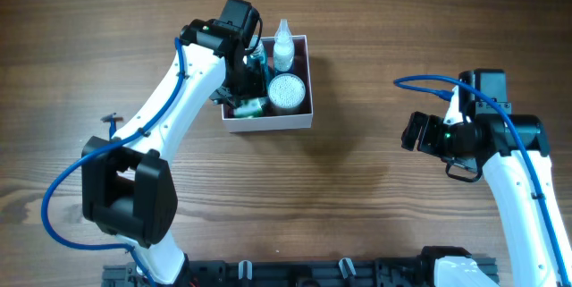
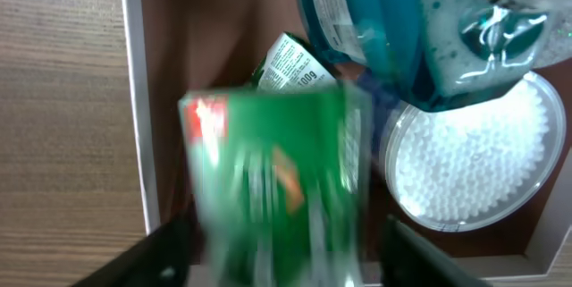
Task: Pack container
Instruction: 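Lower the second Dettol box into the box's left side and release, then move the left gripper to the blue razor and grasp its handle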
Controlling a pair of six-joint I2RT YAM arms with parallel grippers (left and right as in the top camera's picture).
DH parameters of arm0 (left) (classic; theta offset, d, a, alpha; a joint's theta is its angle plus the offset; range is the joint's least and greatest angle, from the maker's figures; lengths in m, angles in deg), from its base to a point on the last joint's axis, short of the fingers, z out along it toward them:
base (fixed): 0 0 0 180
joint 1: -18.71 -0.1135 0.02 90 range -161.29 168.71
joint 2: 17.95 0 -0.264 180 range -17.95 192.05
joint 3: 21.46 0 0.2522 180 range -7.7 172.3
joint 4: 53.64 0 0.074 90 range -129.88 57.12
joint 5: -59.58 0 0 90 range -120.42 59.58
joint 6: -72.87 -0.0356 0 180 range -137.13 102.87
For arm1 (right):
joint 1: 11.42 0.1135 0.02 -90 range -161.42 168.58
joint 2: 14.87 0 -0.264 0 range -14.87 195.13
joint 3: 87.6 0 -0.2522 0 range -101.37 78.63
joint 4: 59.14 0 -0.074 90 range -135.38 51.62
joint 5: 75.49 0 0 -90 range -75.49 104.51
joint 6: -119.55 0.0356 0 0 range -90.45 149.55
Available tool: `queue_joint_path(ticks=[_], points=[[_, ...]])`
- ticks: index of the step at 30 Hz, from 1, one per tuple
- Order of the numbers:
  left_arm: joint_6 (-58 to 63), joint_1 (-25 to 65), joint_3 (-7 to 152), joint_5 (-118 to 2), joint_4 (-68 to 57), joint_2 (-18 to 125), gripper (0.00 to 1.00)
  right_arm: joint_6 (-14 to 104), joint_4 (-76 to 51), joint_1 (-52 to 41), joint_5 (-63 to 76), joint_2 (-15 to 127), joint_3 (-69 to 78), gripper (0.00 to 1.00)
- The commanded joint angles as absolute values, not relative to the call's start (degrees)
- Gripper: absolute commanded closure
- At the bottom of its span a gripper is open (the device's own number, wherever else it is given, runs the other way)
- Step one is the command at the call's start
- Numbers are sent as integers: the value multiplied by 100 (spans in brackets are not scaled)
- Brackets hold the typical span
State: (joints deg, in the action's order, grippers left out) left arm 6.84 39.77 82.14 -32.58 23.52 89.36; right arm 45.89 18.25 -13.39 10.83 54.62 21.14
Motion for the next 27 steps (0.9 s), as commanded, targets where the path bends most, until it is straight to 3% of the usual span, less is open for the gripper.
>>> queue_joint_path(ticks=[1, 9, 12, 16, 21, 27], points=[[732, 3975, 8221, -3109, 2335, 8975, 21, 4495, 1834, -1331, 1013, 5478, 2134, 0], [732, 3962, 8221, -3035, 2343, 8968, 24, 4490, 1834, -1331, 1013, 5478, 2134, 0], [734, 3883, 8221, -3028, 2446, 8881, 16, 4477, 1832, -1331, 1013, 5478, 2134, 0], [732, 3534, 8221, -2683, 2625, 8488, 14, 4469, 1830, -1331, 1011, 5478, 2134, 0], [579, 2465, 8221, -2460, 2726, 7714, 5, 4469, 1823, -1331, 1013, 5478, 2134, 0], [588, 644, 8177, -2477, 3006, 7524, 5, 4469, 1801, -1331, 1013, 5480, 2134, 0]])
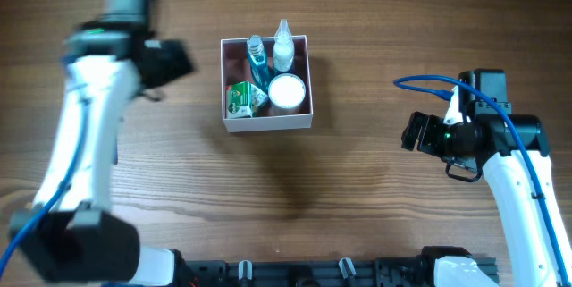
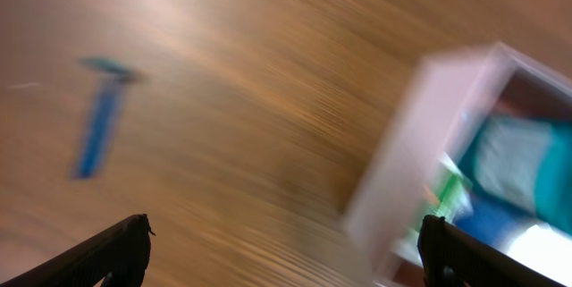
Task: Pack container
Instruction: 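Move the left gripper to the blue razor and grasp its handle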
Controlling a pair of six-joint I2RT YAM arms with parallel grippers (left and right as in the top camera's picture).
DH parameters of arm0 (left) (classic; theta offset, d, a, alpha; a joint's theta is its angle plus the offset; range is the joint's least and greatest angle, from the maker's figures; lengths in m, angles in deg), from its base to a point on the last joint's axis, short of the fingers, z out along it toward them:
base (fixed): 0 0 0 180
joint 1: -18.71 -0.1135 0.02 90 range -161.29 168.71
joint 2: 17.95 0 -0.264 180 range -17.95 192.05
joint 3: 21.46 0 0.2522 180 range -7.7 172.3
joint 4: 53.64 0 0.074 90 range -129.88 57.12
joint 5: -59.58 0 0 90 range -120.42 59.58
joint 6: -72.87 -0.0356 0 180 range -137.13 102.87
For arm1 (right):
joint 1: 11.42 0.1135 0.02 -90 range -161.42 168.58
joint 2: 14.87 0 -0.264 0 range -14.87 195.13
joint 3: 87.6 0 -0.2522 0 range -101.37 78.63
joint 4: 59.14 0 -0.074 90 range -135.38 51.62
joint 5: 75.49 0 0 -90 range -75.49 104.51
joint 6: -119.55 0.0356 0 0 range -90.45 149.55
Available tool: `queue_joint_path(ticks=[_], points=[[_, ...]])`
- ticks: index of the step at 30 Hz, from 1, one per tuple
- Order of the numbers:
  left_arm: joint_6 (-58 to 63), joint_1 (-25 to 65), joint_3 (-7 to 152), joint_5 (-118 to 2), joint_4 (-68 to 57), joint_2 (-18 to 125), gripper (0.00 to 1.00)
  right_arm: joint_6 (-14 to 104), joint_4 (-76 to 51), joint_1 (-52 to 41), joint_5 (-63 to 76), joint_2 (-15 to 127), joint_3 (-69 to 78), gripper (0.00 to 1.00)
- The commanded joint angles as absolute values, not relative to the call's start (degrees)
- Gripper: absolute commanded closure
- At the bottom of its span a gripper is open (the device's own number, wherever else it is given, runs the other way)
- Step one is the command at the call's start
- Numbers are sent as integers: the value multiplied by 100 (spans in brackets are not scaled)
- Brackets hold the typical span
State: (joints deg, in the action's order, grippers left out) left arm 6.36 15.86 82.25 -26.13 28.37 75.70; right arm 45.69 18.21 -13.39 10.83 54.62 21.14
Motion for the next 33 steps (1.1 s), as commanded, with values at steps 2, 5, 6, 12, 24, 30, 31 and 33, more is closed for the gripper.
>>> queue_joint_path(ticks=[2, 5, 6, 12, 24, 30, 31, 33], points=[[585, 194, 8000, -2475, 2973, 7539, 5, 4469, 1804, -1331, 1013, 5480, 2134, 0], [581, -414, 7346, -2484, 2649, 7550, 5, 4469, 1801, -1331, 1015, 5480, 2134, 0], [531, -540, 7099, -2504, 2509, 7548, 5, 4471, 1801, -1331, 1013, 5480, 2134, 0], [-403, -783, 5943, -2512, 1410, 7567, 4, 4469, 1804, -1331, 1013, 5478, 2134, 0], [-1122, -783, 5585, -2659, 431, 8343, 0, 4471, 1810, -1331, 1013, 5480, 2134, 0], [-1447, -783, 5585, -2965, 110, 8888, 0, 4471, 1821, -1331, 1013, 5478, 2134, 0], [-1554, -783, 5585, -3002, 72, 8960, 0, 4471, 1823, -1331, 1015, 5480, 2134, 0], [-1718, -783, 5585, -3096, 9, 9073, 1, 4469, 1828, -1331, 1013, 5480, 2134, 0]])
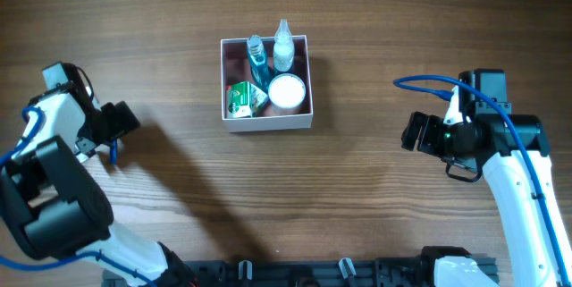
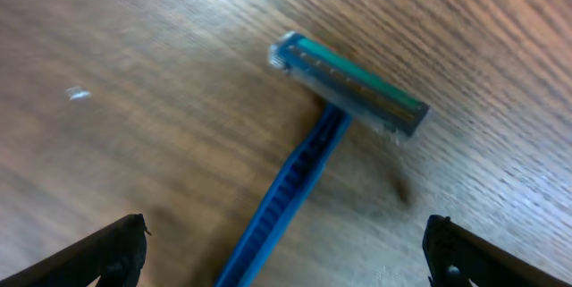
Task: Pack container
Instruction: 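Move the left gripper to the blue razor and grasp its handle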
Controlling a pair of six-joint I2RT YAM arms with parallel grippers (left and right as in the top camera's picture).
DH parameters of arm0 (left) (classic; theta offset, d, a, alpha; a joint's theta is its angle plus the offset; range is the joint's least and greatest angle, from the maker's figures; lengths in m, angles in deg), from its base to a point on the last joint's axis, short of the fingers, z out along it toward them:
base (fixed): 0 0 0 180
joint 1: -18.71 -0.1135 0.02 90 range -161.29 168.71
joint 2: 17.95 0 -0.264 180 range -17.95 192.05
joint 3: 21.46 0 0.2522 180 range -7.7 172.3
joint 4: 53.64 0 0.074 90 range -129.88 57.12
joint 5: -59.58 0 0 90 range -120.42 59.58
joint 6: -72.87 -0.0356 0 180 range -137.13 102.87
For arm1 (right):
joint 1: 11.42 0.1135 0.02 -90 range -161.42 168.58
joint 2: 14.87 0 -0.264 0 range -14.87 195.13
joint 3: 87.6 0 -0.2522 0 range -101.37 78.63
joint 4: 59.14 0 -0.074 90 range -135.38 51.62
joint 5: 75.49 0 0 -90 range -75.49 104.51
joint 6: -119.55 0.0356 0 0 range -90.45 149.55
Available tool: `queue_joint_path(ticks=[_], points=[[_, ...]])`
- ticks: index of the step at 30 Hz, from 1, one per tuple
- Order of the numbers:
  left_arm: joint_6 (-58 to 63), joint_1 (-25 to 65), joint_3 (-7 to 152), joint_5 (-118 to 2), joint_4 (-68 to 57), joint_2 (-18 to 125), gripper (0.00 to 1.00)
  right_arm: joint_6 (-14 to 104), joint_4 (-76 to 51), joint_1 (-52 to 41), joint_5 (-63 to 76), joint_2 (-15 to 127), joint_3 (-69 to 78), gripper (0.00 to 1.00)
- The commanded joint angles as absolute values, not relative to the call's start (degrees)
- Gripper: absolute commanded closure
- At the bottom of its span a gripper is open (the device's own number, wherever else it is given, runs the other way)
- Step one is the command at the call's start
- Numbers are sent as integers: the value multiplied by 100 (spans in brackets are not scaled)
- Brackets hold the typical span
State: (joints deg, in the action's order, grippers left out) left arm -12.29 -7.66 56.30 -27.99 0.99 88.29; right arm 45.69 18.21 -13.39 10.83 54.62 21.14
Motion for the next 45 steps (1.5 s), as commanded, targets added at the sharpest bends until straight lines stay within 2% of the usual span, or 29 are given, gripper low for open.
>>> queue_joint_path(ticks=[1, 5, 8, 14, 21, 32, 45], points=[[-1723, -783, 5585, -3155, -41, 9139, 1, 4469, 1830, -1331, 1013, 5478, 2134, 0], [-1823, -783, 5585, -3319, -157, 9292, 2, 4469, 1834, -1331, 1013, 5478, 2134, 0], [-1821, -783, 5585, -3319, -135, 9401, 8, 4469, 1834, -1331, 1015, 5480, 2134, 0], [-1817, -783, 5585, -3321, -57, 9425, 38, 4469, 1836, -1331, 1015, 5478, 2134, 0], [-1797, -781, 5585, -3365, 24, 9425, 59, 4466, 1847, -1331, 1015, 5480, 2134, 0], [-1797, -781, 5585, -3365, 107, 9425, 77, 4466, 1845, -1331, 1015, 5480, 2134, 0], [-1797, -781, 5585, -3365, 103, 9425, 84, 4466, 1847, -1331, 1013, 5480, 2134, 0]])
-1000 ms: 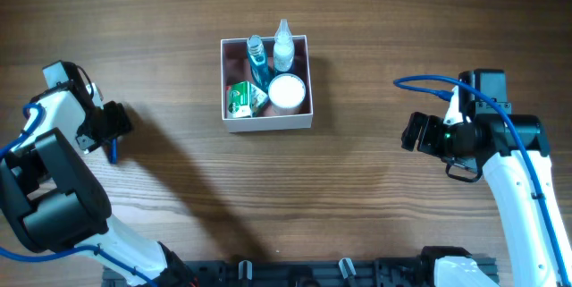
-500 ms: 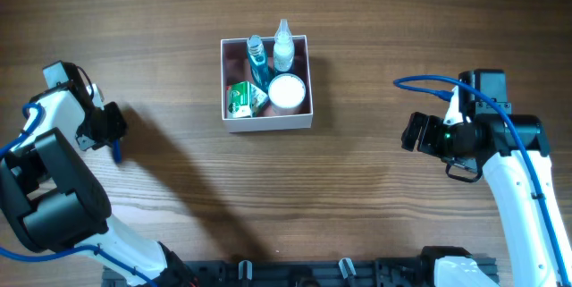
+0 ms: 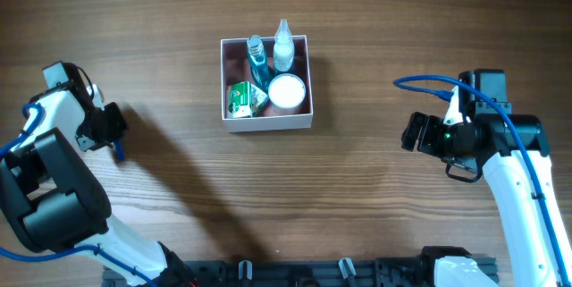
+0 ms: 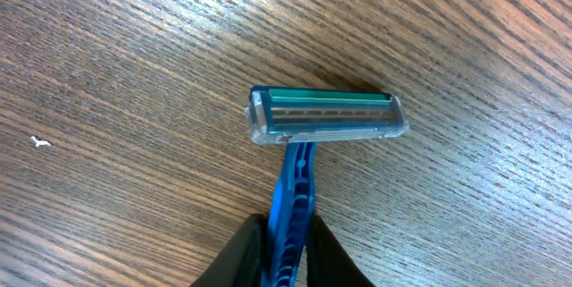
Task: Pack container
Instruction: 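Move the left gripper to the blue razor and grasp its handle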
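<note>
A blue razor point(image 4: 295, 171) with a clear green-striped head lies on the wood at the table's far left; its handle point(image 3: 117, 150) peeks out under my left gripper point(image 3: 109, 135). In the left wrist view both black fingers point(image 4: 246, 256) press the handle's sides, so the left gripper point(image 4: 288, 256) is shut on the razor. The white container point(image 3: 266, 123) at the table's middle back holds a green packet point(image 3: 239, 99), a teal bottle point(image 3: 256, 54), a clear bottle point(image 3: 283, 44) and a round white tub point(image 3: 287, 91). My right gripper point(image 3: 413, 131) hovers at the right, nothing seen in it.
The left arm's white links point(image 3: 54, 108) stretch along the table's left edge. The right arm with its blue cable point(image 3: 429, 81) stands at the right. A black rail point(image 3: 295, 274) runs along the front edge.
My left gripper stood open around the razor with its fingers wide apart; now the fingers are closed on the blue handle. The razor head sits squarer in view. The right arm is unchanged.
My left gripper was in the container with the green packet. Then the packet lay in the container and the arm was swung out to the left. Then the gripper was open over the razor at the far left, and now it grips the handle.
</note>
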Controlling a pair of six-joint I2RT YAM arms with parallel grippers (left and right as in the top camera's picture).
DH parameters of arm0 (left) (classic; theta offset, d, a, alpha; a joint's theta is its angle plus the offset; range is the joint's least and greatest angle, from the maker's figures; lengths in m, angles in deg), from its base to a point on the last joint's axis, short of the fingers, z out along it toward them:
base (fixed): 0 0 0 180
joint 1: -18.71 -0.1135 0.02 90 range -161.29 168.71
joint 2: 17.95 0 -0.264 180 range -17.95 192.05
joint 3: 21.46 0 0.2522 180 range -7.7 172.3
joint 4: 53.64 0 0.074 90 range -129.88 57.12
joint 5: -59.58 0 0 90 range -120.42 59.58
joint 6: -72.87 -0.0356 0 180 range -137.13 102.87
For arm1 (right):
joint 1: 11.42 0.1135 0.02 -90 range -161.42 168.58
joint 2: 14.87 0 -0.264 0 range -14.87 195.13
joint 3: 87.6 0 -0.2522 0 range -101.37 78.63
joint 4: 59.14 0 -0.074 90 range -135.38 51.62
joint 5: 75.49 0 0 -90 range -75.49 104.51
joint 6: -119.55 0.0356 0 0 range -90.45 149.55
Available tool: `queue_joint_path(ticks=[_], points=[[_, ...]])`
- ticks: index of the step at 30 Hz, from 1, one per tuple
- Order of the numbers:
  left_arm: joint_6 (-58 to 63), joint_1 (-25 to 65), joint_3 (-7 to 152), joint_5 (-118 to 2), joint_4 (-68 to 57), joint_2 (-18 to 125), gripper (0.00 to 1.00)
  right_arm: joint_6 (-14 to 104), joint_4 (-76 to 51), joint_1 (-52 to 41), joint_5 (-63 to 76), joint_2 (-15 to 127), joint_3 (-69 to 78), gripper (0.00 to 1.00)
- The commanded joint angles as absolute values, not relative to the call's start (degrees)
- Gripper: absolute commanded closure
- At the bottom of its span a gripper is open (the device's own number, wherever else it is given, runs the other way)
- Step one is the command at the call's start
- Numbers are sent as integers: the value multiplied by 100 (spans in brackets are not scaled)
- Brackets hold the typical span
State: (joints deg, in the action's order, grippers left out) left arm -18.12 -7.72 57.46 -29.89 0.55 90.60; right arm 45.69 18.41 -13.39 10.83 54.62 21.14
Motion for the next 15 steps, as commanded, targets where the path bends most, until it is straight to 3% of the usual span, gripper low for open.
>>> queue_joint_path(ticks=[1, 15], points=[[-1797, -781, 5585, -3365, 101, 9425, 84, 4469, 1847, -1331, 1013, 5480, 2134, 0], [-1655, -781, 5585, -3360, 85, 9423, 96, 4466, 1847, -1331, 1015, 5480, 2134, 0]])
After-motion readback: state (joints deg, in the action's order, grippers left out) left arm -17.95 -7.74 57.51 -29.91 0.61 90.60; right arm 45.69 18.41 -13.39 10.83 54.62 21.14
